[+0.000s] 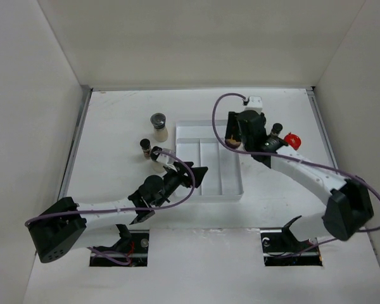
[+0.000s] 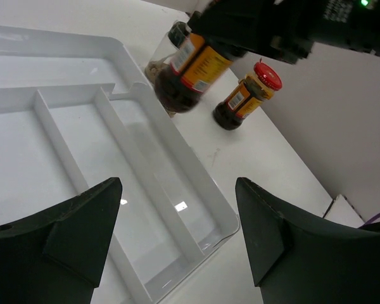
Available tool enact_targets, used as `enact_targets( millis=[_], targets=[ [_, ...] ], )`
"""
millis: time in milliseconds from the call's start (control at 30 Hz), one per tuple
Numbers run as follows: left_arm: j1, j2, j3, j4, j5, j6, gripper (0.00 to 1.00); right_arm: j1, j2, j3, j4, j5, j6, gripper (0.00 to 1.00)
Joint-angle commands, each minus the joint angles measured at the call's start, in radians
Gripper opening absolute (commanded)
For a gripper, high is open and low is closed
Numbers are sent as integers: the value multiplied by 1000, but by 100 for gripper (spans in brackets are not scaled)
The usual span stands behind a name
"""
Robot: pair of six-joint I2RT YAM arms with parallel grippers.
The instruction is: Organize the condiment bottles
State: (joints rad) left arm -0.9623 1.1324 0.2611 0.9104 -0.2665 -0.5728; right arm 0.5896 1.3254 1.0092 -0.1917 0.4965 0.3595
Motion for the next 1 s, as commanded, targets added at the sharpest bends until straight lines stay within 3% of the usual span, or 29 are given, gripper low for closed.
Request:
enact_targets(
  millis=[0,367,967],
  targets=[
    [4,-45,-13,71,-16,-10,71,14,116,173,256,-48,-16,47],
    [-19,-106,-39,99,-19,1,71,62,532,535,317,-93,-13,48],
    [-25,-102,-46,125,-10,1,71,111,682,640,333,-116,-1,48]
  ],
)
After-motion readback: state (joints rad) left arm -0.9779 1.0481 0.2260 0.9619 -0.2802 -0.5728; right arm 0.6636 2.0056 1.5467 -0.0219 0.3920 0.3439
